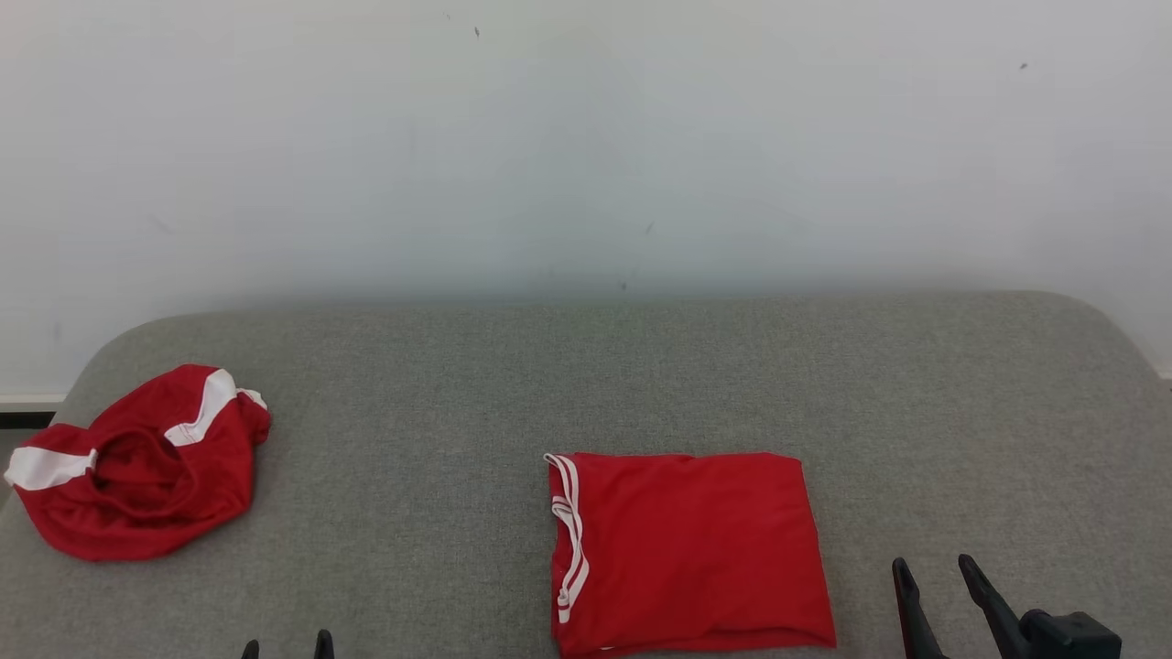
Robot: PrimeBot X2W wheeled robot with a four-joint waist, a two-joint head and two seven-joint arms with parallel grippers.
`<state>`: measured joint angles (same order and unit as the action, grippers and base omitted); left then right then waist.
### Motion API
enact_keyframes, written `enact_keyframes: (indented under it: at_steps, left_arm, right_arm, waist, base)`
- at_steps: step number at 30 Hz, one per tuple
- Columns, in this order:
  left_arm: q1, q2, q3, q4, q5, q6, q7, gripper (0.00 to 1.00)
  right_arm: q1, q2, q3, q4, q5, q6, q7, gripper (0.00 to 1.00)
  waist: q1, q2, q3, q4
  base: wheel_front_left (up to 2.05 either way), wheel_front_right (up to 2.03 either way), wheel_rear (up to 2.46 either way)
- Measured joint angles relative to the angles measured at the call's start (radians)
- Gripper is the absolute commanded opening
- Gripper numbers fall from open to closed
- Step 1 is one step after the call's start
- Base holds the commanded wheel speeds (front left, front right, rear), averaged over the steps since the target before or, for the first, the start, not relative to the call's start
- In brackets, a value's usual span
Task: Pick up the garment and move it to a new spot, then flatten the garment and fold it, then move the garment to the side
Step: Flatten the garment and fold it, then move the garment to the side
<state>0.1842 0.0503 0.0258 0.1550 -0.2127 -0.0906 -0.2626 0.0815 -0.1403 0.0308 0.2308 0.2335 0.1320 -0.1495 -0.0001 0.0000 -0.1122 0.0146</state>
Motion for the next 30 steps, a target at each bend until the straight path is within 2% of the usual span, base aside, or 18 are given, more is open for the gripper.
enact_keyframes:
  at_steps: [22,30]
  left_arm:
    - [-0.019,0.000,-0.003,0.016,0.019,-0.017,0.000,1.00]
    - [-0.021,0.000,-0.039,0.010,0.017,-0.015,0.000,1.00]
  right_arm:
    - [-0.001,0.008,-0.005,-0.021,0.004,0.000,0.019,1.00]
    - [-0.106,0.019,0.001,-0.005,0.024,0.000,0.227,1.00]
  waist:
    - [0.0001,0.0000,0.015,-0.003]
    - [0.0002,0.0000,0.024,0.020]
  base:
    - [0.00,0.00,0.00]
    - [0.00,0.00,0.00]
